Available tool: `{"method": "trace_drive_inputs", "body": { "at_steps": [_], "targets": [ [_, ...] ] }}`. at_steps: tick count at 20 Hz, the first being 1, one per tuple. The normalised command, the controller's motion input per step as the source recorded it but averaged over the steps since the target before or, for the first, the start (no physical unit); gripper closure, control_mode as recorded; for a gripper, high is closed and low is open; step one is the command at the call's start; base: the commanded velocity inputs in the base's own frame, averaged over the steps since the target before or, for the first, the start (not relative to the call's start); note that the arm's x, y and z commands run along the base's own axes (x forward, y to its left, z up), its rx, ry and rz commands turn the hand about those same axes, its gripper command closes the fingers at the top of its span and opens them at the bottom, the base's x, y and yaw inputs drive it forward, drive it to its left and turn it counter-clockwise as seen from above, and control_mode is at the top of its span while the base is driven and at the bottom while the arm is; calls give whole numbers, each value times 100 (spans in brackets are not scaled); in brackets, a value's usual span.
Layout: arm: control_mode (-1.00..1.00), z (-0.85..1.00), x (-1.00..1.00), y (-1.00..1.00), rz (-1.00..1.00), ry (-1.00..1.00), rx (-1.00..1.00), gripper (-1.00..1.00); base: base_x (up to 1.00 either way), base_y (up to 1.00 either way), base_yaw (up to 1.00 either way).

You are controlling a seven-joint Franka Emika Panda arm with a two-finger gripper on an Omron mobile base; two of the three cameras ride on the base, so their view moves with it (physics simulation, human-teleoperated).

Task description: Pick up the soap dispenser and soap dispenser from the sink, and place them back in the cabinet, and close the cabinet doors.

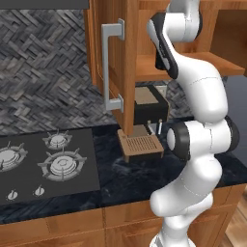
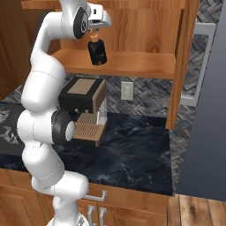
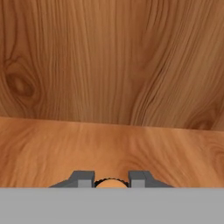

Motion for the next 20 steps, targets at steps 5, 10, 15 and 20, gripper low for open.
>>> {"method": "trace_drive_inputs", "body": {
  "at_steps": [5, 10, 15, 20],
  "targets": [
    [-100, -12, 0, 0, 0, -1, 0, 100, 0, 0, 0],
    [-100, -12, 3, 0, 0, 0, 0, 100, 0, 0, 0],
    [-100, -23, 11, 0, 0, -2, 0, 100, 0, 0, 0],
    [-100, -22, 15, 0, 0, -2, 0, 100, 0, 0, 0]
  ]
}}
